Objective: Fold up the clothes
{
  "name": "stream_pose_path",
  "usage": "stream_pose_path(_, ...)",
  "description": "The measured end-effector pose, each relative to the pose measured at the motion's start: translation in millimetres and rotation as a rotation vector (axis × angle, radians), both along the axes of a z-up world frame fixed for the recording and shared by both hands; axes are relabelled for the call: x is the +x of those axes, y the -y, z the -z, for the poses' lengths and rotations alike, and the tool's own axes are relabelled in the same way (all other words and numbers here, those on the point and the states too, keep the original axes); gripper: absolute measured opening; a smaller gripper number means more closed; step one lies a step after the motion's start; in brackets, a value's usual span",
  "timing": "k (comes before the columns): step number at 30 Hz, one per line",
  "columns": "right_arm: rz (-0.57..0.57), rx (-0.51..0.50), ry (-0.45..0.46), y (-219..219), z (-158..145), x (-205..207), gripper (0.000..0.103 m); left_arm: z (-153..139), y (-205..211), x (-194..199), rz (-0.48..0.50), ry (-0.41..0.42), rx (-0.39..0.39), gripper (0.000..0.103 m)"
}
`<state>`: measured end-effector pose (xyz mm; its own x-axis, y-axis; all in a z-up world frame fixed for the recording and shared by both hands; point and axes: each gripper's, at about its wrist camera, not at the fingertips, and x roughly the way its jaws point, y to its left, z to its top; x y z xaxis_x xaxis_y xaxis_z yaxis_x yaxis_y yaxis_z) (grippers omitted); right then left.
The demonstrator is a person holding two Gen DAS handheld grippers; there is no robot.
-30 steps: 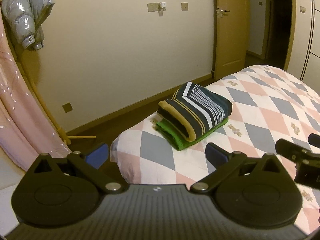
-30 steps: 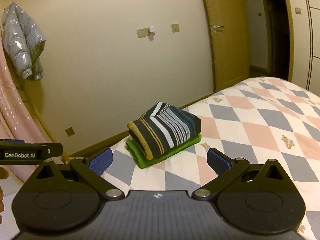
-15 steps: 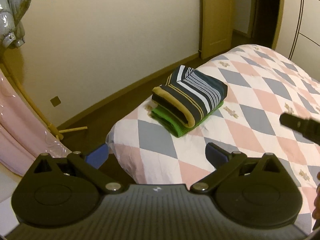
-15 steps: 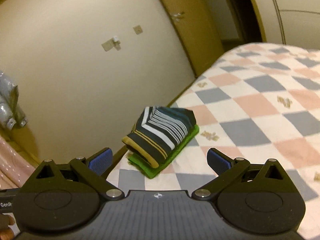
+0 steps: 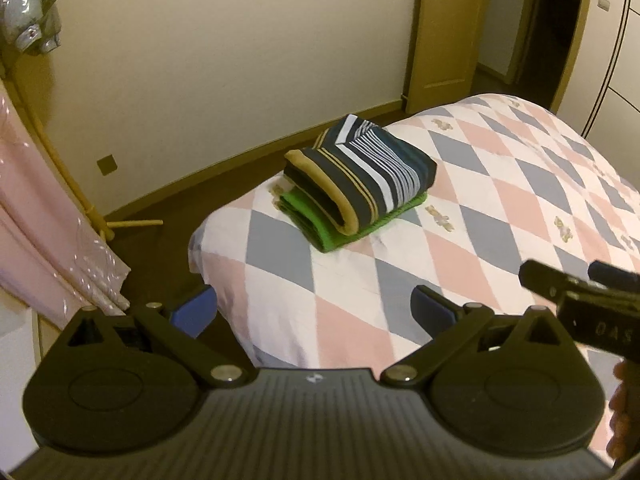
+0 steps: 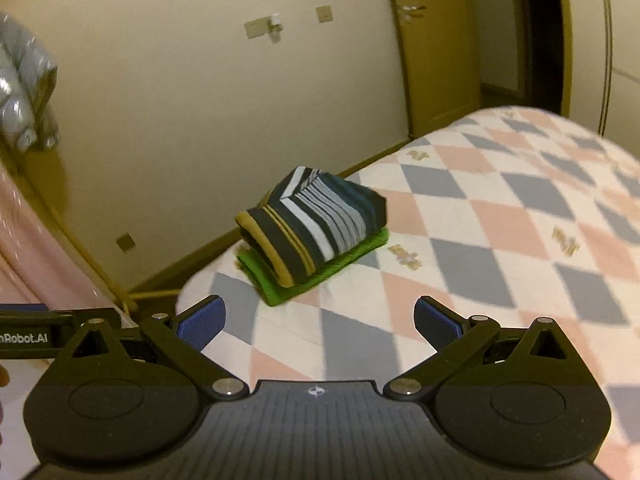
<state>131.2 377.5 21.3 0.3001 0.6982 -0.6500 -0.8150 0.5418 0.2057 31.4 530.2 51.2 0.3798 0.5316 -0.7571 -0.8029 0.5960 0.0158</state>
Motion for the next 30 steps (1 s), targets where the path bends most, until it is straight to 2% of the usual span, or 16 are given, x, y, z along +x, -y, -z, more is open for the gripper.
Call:
stream_pose_path(7, -0.056, -0.009, 0.007, 18.7, -2.5, 21.0, 0.103, -1.9, 28.6, -0.3, -0.092, 0.018, 0.0, 0.102)
stream_pose_path(12, -0.116, -0.011, 0.092, 23.4, -6.5, 16.8, 0.103, -0.3, 41.4, -2.2, -0.132, 0.012, 0.0, 0.102)
stream_pose_path(16, -0.159, -0.038, 0.109, 21.5, -0.5, 13.9, 0.103, 5.9, 45.2, -3.0, -0.154, -0.007, -0.01, 0.102)
stream_pose_path(30, -0.193, -0.115, 0.047, 3.8, 34.8, 26.2, 0.103, 44.0, 26.6, 7.3, -0.185, -0.048, -0.088, 0.102)
